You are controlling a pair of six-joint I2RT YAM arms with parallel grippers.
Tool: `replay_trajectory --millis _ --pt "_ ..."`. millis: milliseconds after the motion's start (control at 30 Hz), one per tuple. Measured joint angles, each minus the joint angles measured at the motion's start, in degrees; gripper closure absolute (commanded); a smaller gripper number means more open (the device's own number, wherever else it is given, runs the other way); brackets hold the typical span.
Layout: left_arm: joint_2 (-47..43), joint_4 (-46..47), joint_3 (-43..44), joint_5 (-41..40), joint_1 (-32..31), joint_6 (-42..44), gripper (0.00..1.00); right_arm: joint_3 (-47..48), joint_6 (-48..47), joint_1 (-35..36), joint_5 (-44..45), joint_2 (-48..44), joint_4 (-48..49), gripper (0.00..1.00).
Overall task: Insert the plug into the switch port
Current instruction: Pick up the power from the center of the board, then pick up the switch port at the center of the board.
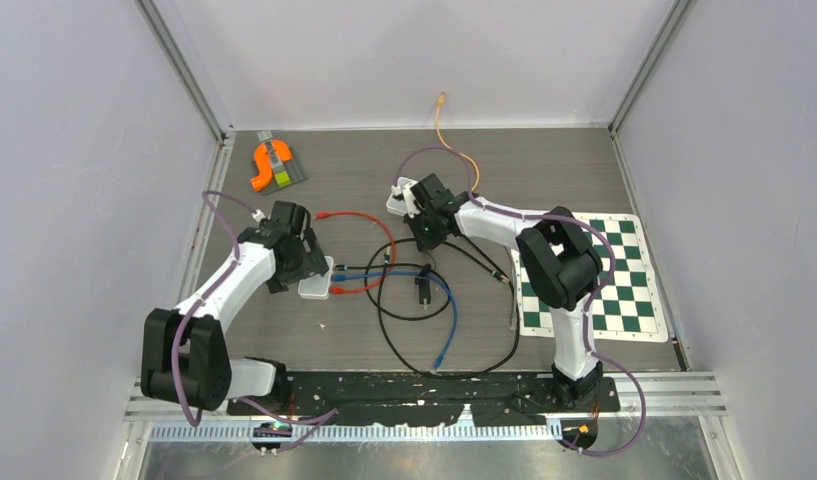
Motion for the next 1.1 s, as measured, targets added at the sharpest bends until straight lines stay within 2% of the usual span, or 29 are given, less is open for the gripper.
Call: replay_trajectory --millis 233,400,533,800,1100 --pt "1.7 0.4 2.7 9.4 0.0 15.3 0.13 -2.1 -1.0 -0.3 1.2 -9.7 -1.5 0.95" --pt "1.7 0.8 3.5 10.8 0.0 23.1 0.11 -2.1 -1.9 -0.5 1.0 -22.4 -0.7 0.95" --pt "2.8 1.5 5.2 13.0 0.2 28.4 0.1 -2.3 -2.4 -0.7 1.0 -28.8 0.1 0.95" --pt "9.6 2.6 9.5 15.6 0.9 35.6 0.12 -5.3 -4.8 -0.7 1.4 -32.9 0.5 0.95" --pt "14.7 2.5 10.7 17.4 2.6 39.1 0.14 -7.5 -5.6 -0.8 1.4 -38.0 0.4 0.95"
